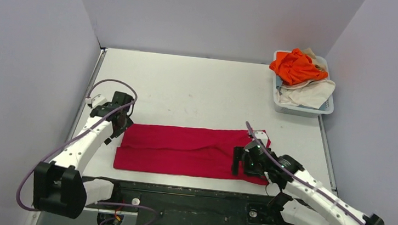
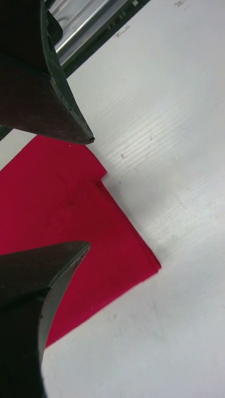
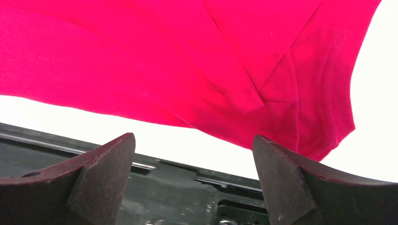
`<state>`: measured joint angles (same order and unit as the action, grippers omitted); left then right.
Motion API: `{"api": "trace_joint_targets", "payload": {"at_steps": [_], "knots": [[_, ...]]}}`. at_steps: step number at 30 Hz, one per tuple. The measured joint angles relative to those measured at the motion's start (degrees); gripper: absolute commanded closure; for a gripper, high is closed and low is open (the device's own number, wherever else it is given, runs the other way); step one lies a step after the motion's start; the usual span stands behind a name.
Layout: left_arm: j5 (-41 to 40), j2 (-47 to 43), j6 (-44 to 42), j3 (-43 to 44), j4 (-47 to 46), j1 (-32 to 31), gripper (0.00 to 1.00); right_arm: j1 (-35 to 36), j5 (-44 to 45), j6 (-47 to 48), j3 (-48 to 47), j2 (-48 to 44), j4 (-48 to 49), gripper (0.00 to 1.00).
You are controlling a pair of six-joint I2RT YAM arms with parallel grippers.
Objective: Fold and stack the t-shirts
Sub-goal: Rotate the tshirt 90 degrees
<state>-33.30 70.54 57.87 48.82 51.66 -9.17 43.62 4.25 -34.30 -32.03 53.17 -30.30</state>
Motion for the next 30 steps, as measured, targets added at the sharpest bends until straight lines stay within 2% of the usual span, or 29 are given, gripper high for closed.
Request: {"api": "trace_joint_targets", "payload": {"at_steps": [3, 6, 11, 16, 21, 25, 30], "knots": [[4.0, -4.2, -2.9, 1.4, -2.2, 0.0, 0.13, 0.3, 2.1, -2.5, -0.5, -9.3, -0.1, 0.06], [12.1, -5.3, -6.6, 1.4, -8.2, -0.8, 0.12, -1.1, 5.1, -3.9, -2.2, -9.7, 1.9, 0.05], [22.5, -0.3, -10.4, 0.1, -17.3, -3.7, 0.11, -9.6, 1.9, -4.7, -8.2, 5.9, 9.1, 0.05], [27.6, 7.3, -11.9, -2.2, -22.3, -3.9, 0.10, -13.1, -0.4, -7.1, -12.0, 22.1, 13.6, 0.05], [30.1, 12.9, -12.1, -4.7, -24.8, -3.9, 0.09, -13.2, 0.9, -13.5, -11.4, 27.1, 13.3, 0.04], [30.2, 13.6, -12.2, -4.7, -25.9, -4.0, 0.09, -14.4, 1.7, -17.7, -10.5, 30.4, 13.6, 0.04], [28.3, 12.9, -11.5, -5.3, -26.0, -6.9, 0.09, -19.3, 0.9, -18.8, -17.5, 38.1, 13.4, 0.05]]}}
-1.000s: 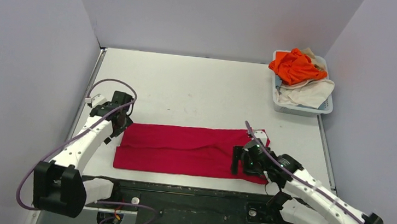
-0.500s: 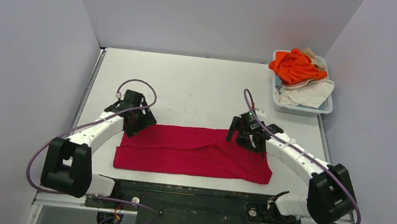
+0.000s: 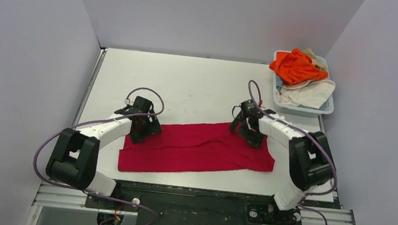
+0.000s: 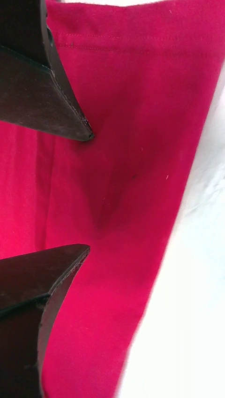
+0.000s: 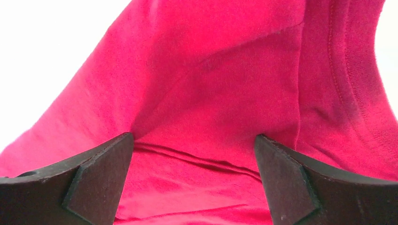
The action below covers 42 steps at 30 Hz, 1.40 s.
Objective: Fold and stack the t-shirts
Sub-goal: Rotate the tshirt 90 degrees
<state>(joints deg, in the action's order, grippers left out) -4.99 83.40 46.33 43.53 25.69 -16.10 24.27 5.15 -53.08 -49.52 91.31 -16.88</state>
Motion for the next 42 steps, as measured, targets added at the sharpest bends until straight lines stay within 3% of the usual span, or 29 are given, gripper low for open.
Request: {"api": "trace_joint_targets", "payload": {"at_steps": [5, 10, 14, 17, 23, 27, 36, 42], "knots": [[-2.1, -0.8, 4.0, 0.1, 3.7, -9.4, 0.08, -5.4, -4.0, 4.4, -21.1, 17.1, -1.2, 0.05], [-1.3, -1.6, 10.3, 0.1, 5.7, -17.5, 0.08, -7.4, -13.1, 7.8, -51.1, 37.1, -3.0, 0.05], [-1.2, -1.4, 15.3, 0.2, 5.3, -21.1, 0.08, -6.9, -19.8, 7.0, -73.3, 51.2, -3.0, 0.06], [-1.9, -0.4, 19.1, 0.5, 3.5, -24.4, 0.08, -6.2, -22.6, 3.1, -84.1, 59.0, 1.9, 0.06], [-2.5, 4.2, 26.9, 3.8, -0.5, -31.5, 0.08, -3.8, -21.5, -9.3, -92.4, 68.5, 19.8, 0.03], [-3.0, 7.3, 30.1, 6.7, -2.3, -35.6, 0.08, -1.8, -16.8, -12.4, -92.7, 70.0, 25.0, 0.03], [-8.3, 8.2, 32.3, 10.4, 1.6, -42.0, 0.07, 0.1, -14.7, -8.7, -95.3, 71.0, 24.3, 0.00], [-15.1, 0.4, 26.2, 15.6, 6.3, -42.2, 0.07, -0.6, -14.6, 2.0, -89.2, 59.2, 14.7, 0.00]]}}
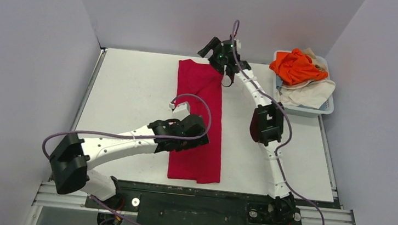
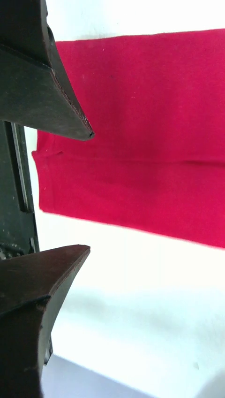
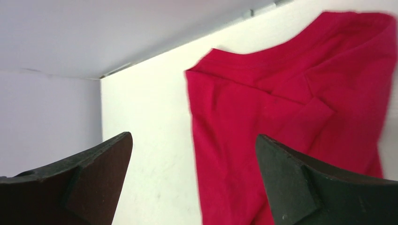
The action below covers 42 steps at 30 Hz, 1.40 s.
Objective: Fold and stack the t-shirts
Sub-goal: Rotate the tshirt 90 degrees, then grab the bottom of the folded rectangular tshirt with both arms
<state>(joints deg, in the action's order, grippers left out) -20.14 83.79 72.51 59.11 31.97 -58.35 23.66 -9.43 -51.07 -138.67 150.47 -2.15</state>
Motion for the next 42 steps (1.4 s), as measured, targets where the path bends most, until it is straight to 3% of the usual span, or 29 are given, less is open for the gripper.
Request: {"api": "trace_joint_targets", "payload": {"at_steps": [3, 6, 12, 16, 18, 23, 28, 35, 37, 40, 42], "knots": [[-2.6, -4.1, -3.0, 3.1, 2.8, -0.4, 0.07, -0.1, 0.2, 4.5, 6.8, -11.7, -1.6, 0.00], [-3.9, -7.8, -4.7, 2.7, 6.1, -0.4, 0.07, 0.4, 1.7, 9.4, 19.5, -27.8, -2.0, 0.00], [-1.2, -17.9, -7.2, -13.2, 7.7, 2.3, 0.07, 5.4, 9.8, 13.4, 58.7, -62.9, -3.3, 0.00], [4.1, -22.9, -7.9, -22.5, 5.3, 3.3, 0.08, 11.1, 12.4, 11.5, 79.9, -75.0, -8.7, 0.02], [6.1, -23.7, -8.2, -24.5, 4.4, 3.5, 0.13, 13.6, 12.0, 9.3, 87.9, -77.2, -10.6, 0.03], [10.1, -23.6, -8.5, -27.7, -0.7, 4.5, 0.38, 20.2, 9.4, 2.8, 102.2, -82.2, -13.4, 0.07], [13.3, -20.3, -8.8, -30.4, -4.1, 5.4, 0.47, 23.0, 8.5, -2.1, 107.5, -86.7, -10.6, 0.19], [14.4, -18.2, -8.5, -30.9, -6.7, 5.7, 0.60, 26.4, 4.7, -7.5, 113.0, -85.7, -4.9, 0.36], [14.5, -17.8, -8.4, -31.1, -7.3, 5.9, 0.71, 27.1, 3.9, -8.2, 113.3, -85.2, -3.4, 0.41], [14.8, -16.8, -8.2, -31.1, -8.3, 6.3, 0.98, 28.0, 2.9, -9.4, 113.9, -84.2, -1.1, 0.54], [14.9, -16.2, -8.1, -31.1, -9.0, 6.4, 1.00, 28.5, 2.7, -10.1, 114.3, -83.4, 0.4, 0.63]]}}
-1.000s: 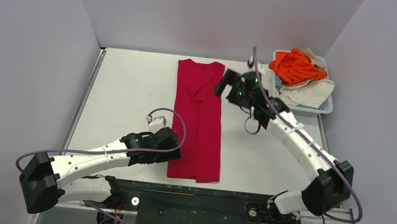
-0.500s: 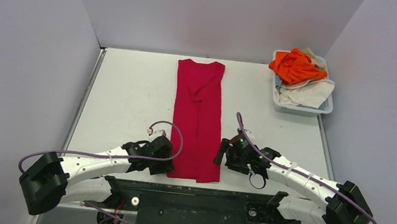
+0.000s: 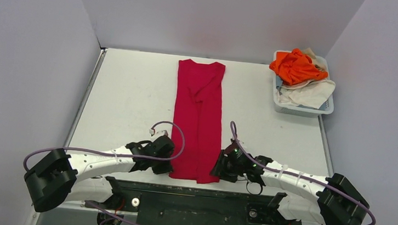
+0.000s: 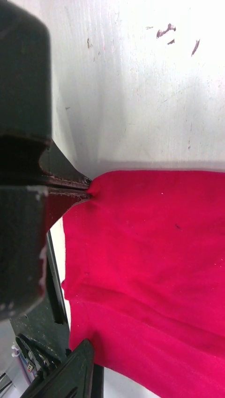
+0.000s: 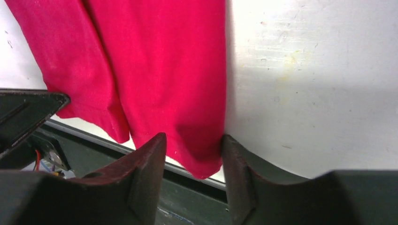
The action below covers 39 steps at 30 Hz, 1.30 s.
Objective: Fold and stack the t-shirts
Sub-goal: Grab the bottom of the folded rectangular tshirt with both arms, then fold the folded rectangular tshirt in 1/3 of the way
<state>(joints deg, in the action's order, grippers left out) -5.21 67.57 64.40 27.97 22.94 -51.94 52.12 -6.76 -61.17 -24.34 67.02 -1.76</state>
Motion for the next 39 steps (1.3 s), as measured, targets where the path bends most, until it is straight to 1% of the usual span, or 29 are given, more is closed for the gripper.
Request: {"api": "trace_joint_targets", "payload": {"at_steps": [1, 2, 3, 4, 8, 10, 13, 16, 19, 22, 25, 29, 32, 35, 39], "knots": [[0.1, 0.0, -0.1, 0.0, -0.2, 0.0, 1.00, 0.1, 0.0, -0.4, 0.2, 0.3, 0.6, 0.74], [0.1, 0.0, -0.1, 0.0, -0.3, 0.0, 1.00, 0.2, 0.1, -0.6, 0.4, 0.6, 1.2, 0.82], [0.2, 0.0, -0.1, 0.0, -0.3, 0.0, 1.00, 0.3, 0.2, -0.7, 0.7, 0.8, 1.6, 0.97], [0.2, -0.1, -0.1, -0.1, -0.4, 0.0, 1.00, 0.4, 0.3, -0.9, 1.0, 1.0, 2.0, 1.00], [0.8, -3.1, -0.1, -2.3, -1.1, -0.1, 1.00, 1.1, 0.6, -1.6, 1.9, 0.9, 2.4, 1.00], [1.5, -6.1, 0.0, -4.3, -1.4, -0.5, 1.00, 3.1, 0.8, -1.7, 2.3, -0.2, 2.2, 1.00], [3.0, -11.3, 0.0, -7.2, -1.0, -1.6, 1.00, 6.9, 1.1, -2.0, 2.7, -3.4, 0.2, 1.00], [4.0, -16.7, 0.0, -8.2, 0.8, -2.0, 1.00, 9.2, 1.9, -2.2, 2.7, -7.9, -2.1, 1.00], [3.9, -21.2, -0.2, -8.2, 0.8, -2.0, 1.00, 9.4, 3.1, -2.2, 2.5, -10.7, -3.6, 1.00], [3.3, -22.6, -1.2, -7.0, 0.7, -1.7, 1.00, 8.3, 4.0, -1.0, 0.7, -10.8, -5.1, 1.00], [2.9, -20.7, -3.0, -4.2, -0.3, 0.5, 1.00, 5.2, 5.0, 1.2, -2.8, -9.2, -6.2, 1.00], [2.6, -15.3, -6.1, 0.3, -4.1, 7.7, 1.00, -0.8, 7.2, 5.4, -10.2, -4.5, -6.1, 1.00], [2.9, -10.8, -8.3, 3.1, -7.2, 12.6, 1.00, -3.9, 8.4, 8.9, -16.1, 0.3, -6.0, 1.00], [3.3, -4.8, -11.2, 7.0, -9.9, 17.3, 1.00, -6.4, 9.2, 12.0, -22.0, 5.8, -5.6, 1.00], [4.1, 2.8, -14.7, 13.0, -11.4, 21.0, 1.00, -9.1, 10.4, 14.8, -27.4, 11.3, -5.2, 1.00]]}}
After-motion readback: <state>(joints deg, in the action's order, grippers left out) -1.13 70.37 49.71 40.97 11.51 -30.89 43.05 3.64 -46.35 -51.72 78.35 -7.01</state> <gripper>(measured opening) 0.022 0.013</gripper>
